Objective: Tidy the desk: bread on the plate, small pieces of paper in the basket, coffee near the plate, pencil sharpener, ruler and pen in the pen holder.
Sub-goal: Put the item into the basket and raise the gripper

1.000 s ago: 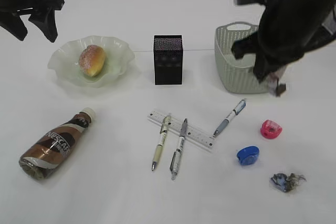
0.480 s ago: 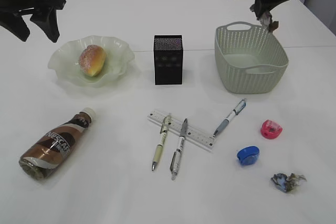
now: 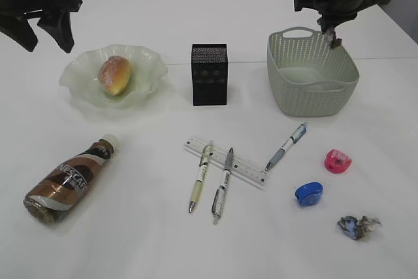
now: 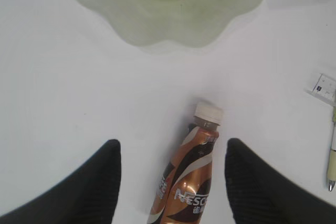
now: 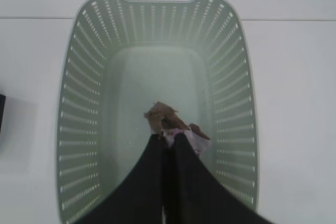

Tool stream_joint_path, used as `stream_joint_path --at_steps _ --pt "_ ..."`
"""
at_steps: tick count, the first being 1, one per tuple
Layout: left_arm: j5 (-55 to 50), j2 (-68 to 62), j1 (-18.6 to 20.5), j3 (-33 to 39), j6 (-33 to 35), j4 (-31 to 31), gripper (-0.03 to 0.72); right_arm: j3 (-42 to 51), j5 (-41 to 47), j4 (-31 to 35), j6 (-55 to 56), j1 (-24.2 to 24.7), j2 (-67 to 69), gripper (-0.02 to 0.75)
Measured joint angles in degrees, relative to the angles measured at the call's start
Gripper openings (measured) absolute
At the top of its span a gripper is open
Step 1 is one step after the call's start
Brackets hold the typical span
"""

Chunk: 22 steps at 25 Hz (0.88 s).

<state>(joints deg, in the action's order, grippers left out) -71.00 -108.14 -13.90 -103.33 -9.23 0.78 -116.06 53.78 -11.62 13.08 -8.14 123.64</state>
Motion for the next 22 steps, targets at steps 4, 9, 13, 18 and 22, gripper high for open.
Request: stream_joint_path --at_steps 4,9,13,18,22 --pt "0.0 0.0 0.0 0.0 0.0 -0.8 0.444 -2.6 -1.6 0.6 0.2 0.1 4.3 0.013" --pt "0.0 0.0 0.0 0.0 0.0 -0.8 0.437 -4.3 -1.8 1.0 0.7 0.2 7.2 0.013" --pt "0.0 0.0 0.0 0.0 0.0 -0.8 0.435 -4.4 -2.2 1.0 1.2 0.2 7.3 0.014" --pt "0.0 0.0 0.0 0.0 0.0 -0.8 0.434 -4.4 -2.4 1.0 1.5 0.2 7.3 0.100" --pt "0.0 0.0 0.0 0.0 0.0 -0.8 0.434 -4.4 -3.7 1.1 1.7 0.2 7.3 0.347"
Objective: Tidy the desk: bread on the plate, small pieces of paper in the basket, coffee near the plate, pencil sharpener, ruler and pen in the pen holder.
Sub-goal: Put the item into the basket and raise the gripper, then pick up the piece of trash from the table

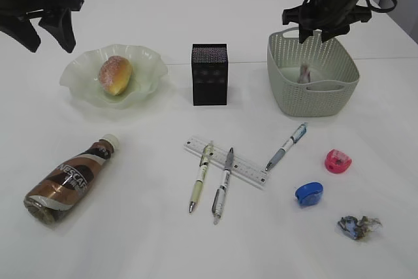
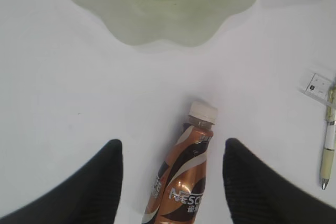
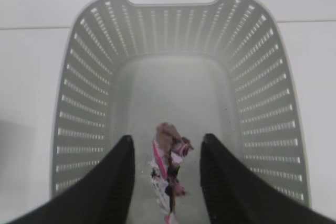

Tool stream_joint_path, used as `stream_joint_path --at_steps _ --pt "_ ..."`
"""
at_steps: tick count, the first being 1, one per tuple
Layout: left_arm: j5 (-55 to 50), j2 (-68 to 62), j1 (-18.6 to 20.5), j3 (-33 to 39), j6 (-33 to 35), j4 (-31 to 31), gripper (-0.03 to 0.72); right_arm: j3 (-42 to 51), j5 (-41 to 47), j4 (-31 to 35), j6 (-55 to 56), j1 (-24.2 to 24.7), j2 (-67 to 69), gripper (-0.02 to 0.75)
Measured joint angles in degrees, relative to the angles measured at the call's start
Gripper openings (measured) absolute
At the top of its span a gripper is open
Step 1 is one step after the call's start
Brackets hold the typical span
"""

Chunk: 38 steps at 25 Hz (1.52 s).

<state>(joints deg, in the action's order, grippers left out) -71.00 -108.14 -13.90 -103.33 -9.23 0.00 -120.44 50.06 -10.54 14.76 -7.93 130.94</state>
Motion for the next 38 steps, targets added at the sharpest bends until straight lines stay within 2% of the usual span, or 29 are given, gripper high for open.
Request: stream_joint_path --at_steps 2,3,6,11,18,27,33,38 --pt "0.0 0.0 0.0 0.0 0.0 0.0 0.434 0.0 -0.6 0.0 0.2 0.0 0.0 0.458" --pt "0.0 0.0 0.0 0.0 0.0 0.0 0.434 0.0 -0.7 0.0 0.3 0.0 0.0 0.490" --pt "0.0 0.0 0.0 0.0 0.0 0.0 0.433 0.0 -0.7 0.0 0.3 0.0 0.0 0.526" --pt "0.0 0.0 0.0 0.0 0.0 0.0 0.433 0.0 3.1 0.0 0.4 0.0 -1.6 0.533" --pt "0.0 0.0 0.0 0.0 0.0 -2.0 0.433 -5.1 19.3 2.6 -0.4 0.1 -7.1 0.533" --pt "0.0 0.0 0.0 0.0 0.0 -2.2 0.433 -6.5 21.7 10.1 -3.1 0.1 -13.1 0.533" --pt "0.0 0.0 0.0 0.0 0.0 -2.5 0.433 0.8 21.8 10.1 -4.2 0.1 -22.6 0.533" --pt "0.0 0.0 0.0 0.0 0.0 -2.8 0.433 13.1 21.8 10.1 -5.0 0.1 -30.7 0.533"
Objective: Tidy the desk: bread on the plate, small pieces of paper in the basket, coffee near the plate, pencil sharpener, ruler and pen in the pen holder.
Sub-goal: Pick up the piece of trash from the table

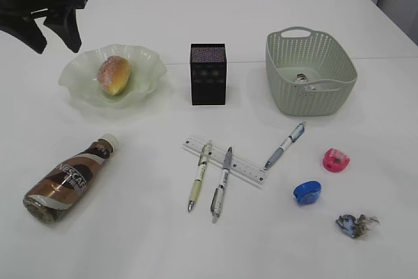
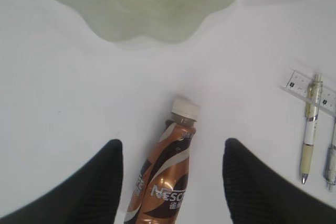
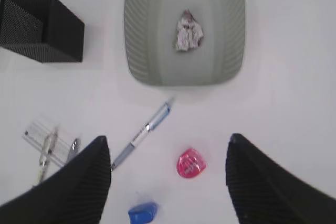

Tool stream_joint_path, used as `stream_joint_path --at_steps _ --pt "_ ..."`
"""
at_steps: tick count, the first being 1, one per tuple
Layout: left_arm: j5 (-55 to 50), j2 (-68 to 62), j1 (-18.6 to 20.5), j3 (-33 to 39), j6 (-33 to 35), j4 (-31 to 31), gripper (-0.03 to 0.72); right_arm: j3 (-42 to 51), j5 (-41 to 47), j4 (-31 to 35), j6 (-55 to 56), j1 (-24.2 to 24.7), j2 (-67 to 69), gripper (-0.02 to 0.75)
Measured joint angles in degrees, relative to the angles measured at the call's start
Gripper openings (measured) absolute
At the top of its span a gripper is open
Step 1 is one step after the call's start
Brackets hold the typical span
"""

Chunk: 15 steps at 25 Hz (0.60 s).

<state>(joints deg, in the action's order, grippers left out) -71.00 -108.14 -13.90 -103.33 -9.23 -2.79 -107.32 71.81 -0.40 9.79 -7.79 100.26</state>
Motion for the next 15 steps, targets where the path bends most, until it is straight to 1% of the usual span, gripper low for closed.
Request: stream_joint_path --at_steps 6,10,15 --pt "0.0 0.1 0.0 0.0 0.0 -1.0 0.433 14.9 0.0 0.4 -0.3 0.0 -7.6 0.535" --pt "0.0 0.3 0.0 0.0 0.0 -1.2 0.433 22.6 0.0 0.4 0.2 0.0 -9.6 0.535" --pt "0.0 0.3 0.0 0.0 0.0 -1.2 0.433 30.4 -0.2 2.6 0.7 0.0 -9.7 0.535"
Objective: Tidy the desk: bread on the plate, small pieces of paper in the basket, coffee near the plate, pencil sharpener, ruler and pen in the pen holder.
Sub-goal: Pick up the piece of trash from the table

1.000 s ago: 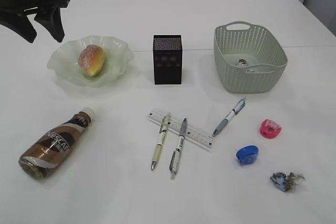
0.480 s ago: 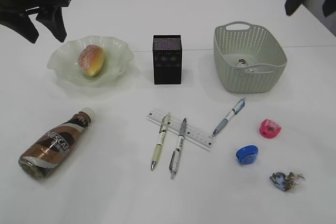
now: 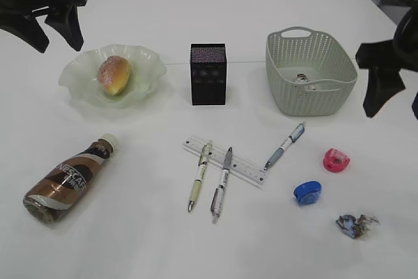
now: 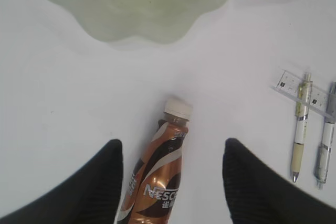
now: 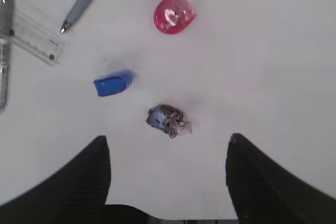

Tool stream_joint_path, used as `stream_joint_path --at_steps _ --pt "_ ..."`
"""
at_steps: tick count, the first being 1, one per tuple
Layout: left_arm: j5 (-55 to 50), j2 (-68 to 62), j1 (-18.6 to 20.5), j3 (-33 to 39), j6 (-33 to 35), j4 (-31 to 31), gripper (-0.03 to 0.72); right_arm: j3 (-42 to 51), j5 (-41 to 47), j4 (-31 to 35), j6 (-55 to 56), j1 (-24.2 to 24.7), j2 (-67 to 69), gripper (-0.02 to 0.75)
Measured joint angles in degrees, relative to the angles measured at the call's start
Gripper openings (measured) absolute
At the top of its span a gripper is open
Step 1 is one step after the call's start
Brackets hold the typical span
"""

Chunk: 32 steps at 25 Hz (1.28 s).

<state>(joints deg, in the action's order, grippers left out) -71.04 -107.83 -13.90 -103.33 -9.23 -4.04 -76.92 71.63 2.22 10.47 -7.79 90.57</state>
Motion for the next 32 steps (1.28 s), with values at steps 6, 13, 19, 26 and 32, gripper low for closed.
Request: stream_joint_path --at_steps 6,13,19,26,32 --pt "0.0 0.1 0.0 0.0 0.0 -0.1 0.433 5.8 -0.8 0.4 0.0 0.0 0.0 0.535" --pt "0.0 0.1 0.0 0.0 0.0 -0.3 0.433 6.2 -1.2 -0.3 0.0 0.0 0.0 0.536" --pt "0.0 0.1 0.0 0.0 0.0 -0.8 0.433 6.2 -1.3 0.9 0.1 0.0 2.0 0.536" --pt "0.0 0.1 0.0 0.0 0.0 -1.0 0.433 6.2 -1.6 1.3 0.0 0.0 7.7 0.536" --pt "0.0 0.1 0.0 0.0 0.0 -1.1 0.433 9.7 -2.5 1.3 -0.6 0.0 8.5 0.536"
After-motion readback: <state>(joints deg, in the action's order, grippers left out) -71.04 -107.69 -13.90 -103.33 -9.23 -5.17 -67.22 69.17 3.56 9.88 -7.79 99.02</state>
